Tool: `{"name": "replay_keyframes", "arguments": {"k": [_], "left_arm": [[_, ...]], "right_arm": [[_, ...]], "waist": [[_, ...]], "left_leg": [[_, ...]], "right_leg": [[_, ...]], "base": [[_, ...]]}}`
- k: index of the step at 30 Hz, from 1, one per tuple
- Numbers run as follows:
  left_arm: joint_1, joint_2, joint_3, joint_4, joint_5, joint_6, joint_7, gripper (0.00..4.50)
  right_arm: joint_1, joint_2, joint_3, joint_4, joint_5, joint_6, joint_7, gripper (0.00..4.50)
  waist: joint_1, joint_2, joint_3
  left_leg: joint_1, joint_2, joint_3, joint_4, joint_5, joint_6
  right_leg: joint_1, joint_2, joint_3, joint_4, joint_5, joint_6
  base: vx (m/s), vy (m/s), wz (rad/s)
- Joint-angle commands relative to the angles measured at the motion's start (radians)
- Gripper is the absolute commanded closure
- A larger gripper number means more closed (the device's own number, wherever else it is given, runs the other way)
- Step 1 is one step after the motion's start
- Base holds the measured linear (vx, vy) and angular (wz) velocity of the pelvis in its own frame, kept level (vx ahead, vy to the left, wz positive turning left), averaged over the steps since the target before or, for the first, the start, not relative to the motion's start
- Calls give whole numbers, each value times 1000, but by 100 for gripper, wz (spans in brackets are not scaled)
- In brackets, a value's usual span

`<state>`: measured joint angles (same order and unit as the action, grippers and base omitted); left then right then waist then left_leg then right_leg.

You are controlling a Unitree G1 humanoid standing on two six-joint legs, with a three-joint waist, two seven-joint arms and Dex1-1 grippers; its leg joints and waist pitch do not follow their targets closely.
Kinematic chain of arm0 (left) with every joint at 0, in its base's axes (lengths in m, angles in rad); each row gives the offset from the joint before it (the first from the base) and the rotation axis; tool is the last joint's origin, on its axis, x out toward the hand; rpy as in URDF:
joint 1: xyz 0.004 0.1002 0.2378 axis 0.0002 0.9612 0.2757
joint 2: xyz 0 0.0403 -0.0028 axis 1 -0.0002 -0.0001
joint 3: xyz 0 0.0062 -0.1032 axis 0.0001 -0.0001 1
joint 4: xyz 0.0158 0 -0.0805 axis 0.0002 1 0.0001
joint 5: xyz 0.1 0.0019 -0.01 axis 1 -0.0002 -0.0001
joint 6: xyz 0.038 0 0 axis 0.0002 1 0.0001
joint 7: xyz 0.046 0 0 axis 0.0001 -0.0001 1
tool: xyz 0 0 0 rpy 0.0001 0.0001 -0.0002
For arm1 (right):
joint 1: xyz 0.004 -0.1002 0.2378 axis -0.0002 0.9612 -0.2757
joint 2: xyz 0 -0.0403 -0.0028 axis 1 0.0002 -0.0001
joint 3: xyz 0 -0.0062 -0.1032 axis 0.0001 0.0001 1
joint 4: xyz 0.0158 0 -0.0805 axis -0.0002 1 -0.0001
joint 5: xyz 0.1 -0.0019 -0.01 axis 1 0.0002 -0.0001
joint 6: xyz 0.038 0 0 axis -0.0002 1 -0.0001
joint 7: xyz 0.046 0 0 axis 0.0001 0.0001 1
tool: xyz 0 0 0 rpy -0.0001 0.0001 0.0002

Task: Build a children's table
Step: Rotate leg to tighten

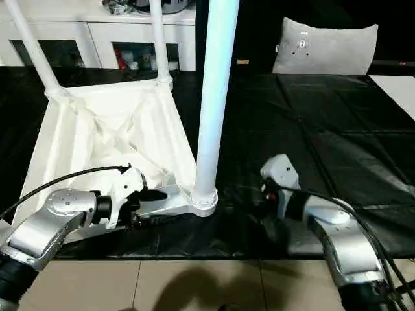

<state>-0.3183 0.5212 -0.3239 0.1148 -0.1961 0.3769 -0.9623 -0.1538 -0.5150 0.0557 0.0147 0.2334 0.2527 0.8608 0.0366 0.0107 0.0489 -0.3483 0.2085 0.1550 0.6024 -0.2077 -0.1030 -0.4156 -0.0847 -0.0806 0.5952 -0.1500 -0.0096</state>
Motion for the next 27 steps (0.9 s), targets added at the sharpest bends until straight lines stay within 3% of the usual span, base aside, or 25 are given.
{"name": "replay_keyframes", "arguments": {"k": [1,2,4,5,15,27], "left_arm": [[-8,6,-5,-6,18,19,14,158],[-7,-1,-1,-13,19,32,27,165],[-6,-7,-1,-13,25,28,35,168],[-5,-11,-3,-13,29,25,38,192],[-3,-10,-34,-1,70,-3,32,262],[-15,12,-69,9,113,3,-15,356]], "right_arm": [[-1,-13,7,-28,9,10,13,0],[2,-19,8,-44,16,28,23,0],[1,-23,12,-51,16,35,28,0],[-1,-23,15,-52,13,36,30,0],[-36,-18,35,-38,-2,33,35,0],[-86,-19,54,3,-3,17,67,0]], "waist": [[2,3,-59],[1,-1,-59],[1,3,-59],[0,-3,-60],[1,4,-59],[-1,7,-63]], "left_leg": [[-10,5,10,-76,-233,48],[-11,5,10,-76,-230,49],[-11,5,9,-75,-226,54],[-11,5,10,-75,-225,55],[-12,4,8,-76,-231,53],[-13,4,8,-75,-224,58]], "right_leg": [[62,-35,36,-77,-371,-154],[63,-35,36,-76,-374,-151],[61,-35,35,-78,-388,-148],[61,-35,35,-80,-391,-144],[58,-36,34,-83,-421,-128],[60,-36,34,-80,-399,-138]], "base": [[0,0,0],[0,0,0],[0,0,0],[0,0,0],[0,0,0],[0,0,0]]}}
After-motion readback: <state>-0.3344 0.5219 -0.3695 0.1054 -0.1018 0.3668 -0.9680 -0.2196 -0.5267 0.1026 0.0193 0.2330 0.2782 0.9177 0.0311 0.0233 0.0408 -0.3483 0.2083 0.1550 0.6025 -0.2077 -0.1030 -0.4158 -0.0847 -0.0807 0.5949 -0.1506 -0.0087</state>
